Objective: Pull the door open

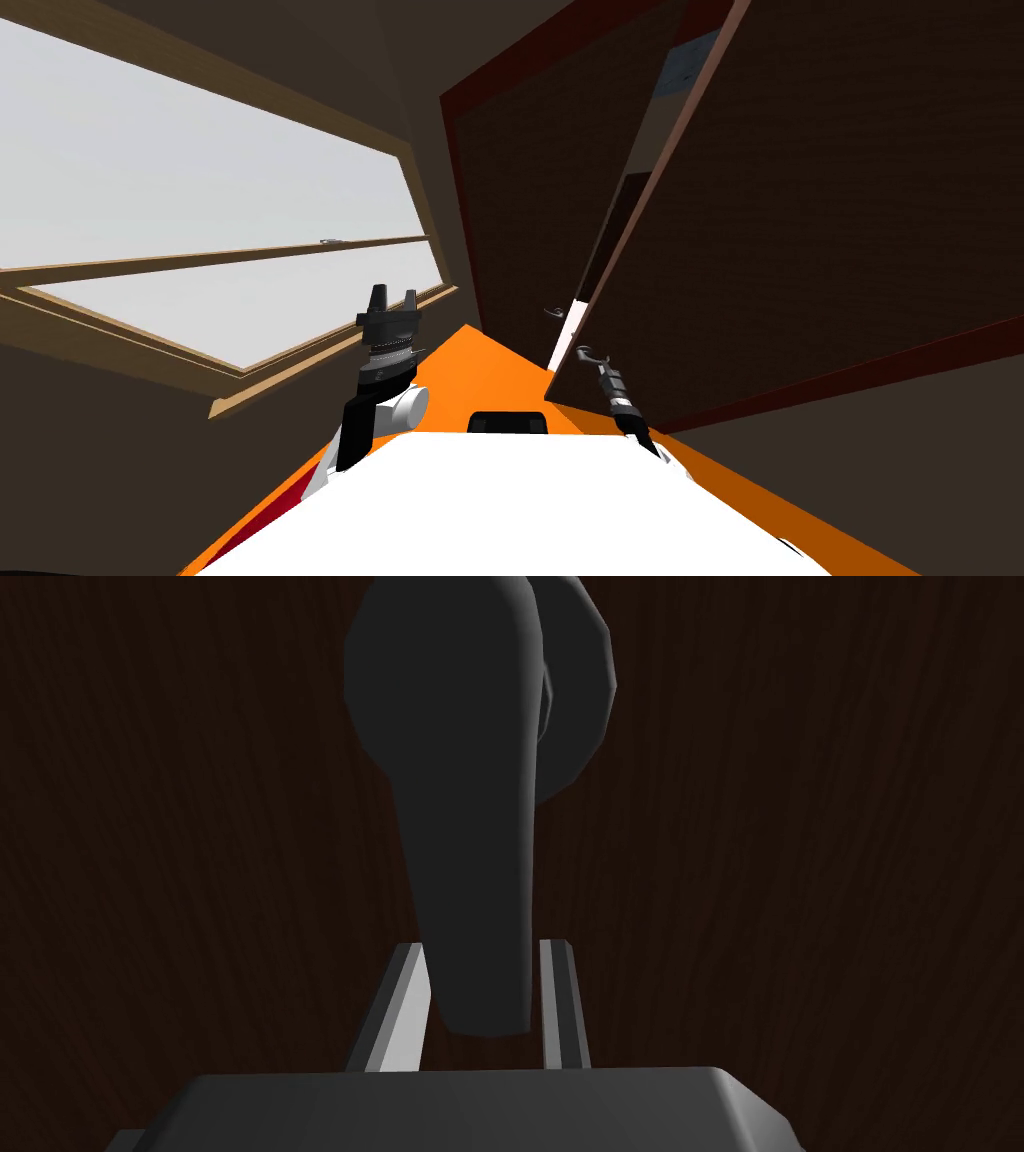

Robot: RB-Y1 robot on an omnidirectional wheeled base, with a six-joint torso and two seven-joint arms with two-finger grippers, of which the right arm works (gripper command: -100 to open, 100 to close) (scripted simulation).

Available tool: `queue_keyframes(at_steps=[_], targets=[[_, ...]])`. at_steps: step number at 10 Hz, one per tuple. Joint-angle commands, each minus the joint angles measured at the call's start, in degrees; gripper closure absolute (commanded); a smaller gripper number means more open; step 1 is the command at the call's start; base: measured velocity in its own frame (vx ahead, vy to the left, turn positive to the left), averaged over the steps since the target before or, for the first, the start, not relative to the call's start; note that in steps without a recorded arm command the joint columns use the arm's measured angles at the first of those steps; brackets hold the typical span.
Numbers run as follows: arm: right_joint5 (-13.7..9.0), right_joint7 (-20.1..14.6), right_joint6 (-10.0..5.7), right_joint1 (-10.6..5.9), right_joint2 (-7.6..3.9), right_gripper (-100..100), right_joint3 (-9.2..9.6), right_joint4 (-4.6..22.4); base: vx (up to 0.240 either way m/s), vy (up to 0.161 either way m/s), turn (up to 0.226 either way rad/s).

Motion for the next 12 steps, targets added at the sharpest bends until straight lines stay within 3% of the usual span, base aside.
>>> queue_keyframes(at_steps=[1, 4, 5, 6, 12], targets=[[0.45, -0.54, 0.00, 1.13, 0.24, 100, 0.94, -1.97, -0.140, 0.002, 0.045], [1.19, -2.09, -1.62, 2.26, -0.60, 100, 2.48, -2.25, -0.166, -0.033, 0.086], [0.77, -1.87, -1.25, 2.16, -1.12, 100, 1.66, -1.71, -0.062, -0.017, -0.004], [1.14, -2.95, -3.23, 3.37, -1.81, 100, 2.62, -1.36, -0.151, -0.023, 0.165], [2.04, -5.41, -7.90, 6.32, -3.49, 100, 5.02, -1.29, -0.198, -0.051, 0.143]])
